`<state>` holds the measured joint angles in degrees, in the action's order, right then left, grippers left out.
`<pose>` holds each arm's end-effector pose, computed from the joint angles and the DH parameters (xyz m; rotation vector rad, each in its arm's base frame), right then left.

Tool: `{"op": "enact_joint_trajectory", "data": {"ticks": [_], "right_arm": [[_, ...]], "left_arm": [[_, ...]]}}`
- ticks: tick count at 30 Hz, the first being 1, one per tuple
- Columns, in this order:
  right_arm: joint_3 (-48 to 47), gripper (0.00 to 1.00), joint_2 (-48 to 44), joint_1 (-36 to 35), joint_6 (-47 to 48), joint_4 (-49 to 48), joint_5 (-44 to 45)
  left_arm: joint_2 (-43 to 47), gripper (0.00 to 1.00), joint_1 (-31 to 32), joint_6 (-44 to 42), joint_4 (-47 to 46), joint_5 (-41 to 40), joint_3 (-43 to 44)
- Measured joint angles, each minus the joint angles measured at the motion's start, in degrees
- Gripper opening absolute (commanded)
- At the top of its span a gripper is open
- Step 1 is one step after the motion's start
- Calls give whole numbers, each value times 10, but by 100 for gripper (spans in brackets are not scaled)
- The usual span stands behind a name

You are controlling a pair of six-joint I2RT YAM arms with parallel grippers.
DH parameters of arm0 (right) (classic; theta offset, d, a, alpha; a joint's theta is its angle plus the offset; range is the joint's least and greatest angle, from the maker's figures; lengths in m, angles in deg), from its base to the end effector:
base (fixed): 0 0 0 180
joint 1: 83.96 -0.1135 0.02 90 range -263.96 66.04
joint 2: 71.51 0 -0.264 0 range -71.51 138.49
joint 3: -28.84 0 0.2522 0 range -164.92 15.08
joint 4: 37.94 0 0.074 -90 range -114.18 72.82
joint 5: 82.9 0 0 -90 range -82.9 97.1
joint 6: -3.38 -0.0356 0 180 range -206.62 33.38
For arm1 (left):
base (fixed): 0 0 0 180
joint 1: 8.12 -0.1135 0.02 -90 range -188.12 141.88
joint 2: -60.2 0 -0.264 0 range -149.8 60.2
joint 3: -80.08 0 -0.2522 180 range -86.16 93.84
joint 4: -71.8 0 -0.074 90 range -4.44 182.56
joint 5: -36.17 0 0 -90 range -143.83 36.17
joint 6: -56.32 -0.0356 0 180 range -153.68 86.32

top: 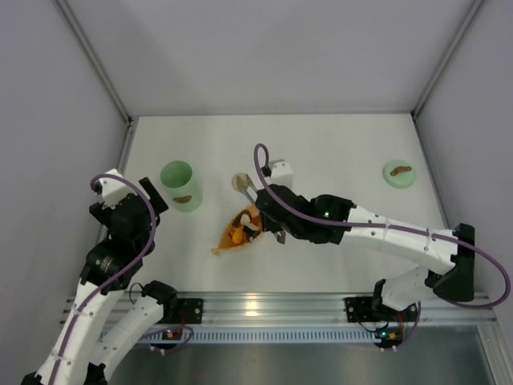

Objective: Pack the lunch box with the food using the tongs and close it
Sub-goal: Place the fake food in the packing box.

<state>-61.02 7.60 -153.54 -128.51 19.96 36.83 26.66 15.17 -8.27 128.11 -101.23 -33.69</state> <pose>0.1175 0.2649 0.3429 -0.3151 2.2708 0.3987 0.1041 -0.0163 0.3563 -0.5439 1.7701 0.2318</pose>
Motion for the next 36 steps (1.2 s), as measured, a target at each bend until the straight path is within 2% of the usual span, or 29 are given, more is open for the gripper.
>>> {"op": "enact_joint_trajectory", "data": {"ticks": [9, 14, 23, 29, 36], "right_arm": [[-284, 22, 152, 0, 60, 1, -23], [-382, 23, 245, 0, 78, -4, -56], [-395, 25, 332, 0, 94, -28, -108], [-395, 37, 340, 0, 99, -31, -113], [-396, 42, 340, 0, 100, -33, -112]], "left_arm": [[0, 99, 0, 0, 0, 0, 0], [0, 99, 0, 0, 0, 0, 0], [0, 99, 0, 0, 0, 0, 0], [0, 99, 0, 0, 0, 0, 0], [0, 99, 0, 0, 0, 0, 0]]}}
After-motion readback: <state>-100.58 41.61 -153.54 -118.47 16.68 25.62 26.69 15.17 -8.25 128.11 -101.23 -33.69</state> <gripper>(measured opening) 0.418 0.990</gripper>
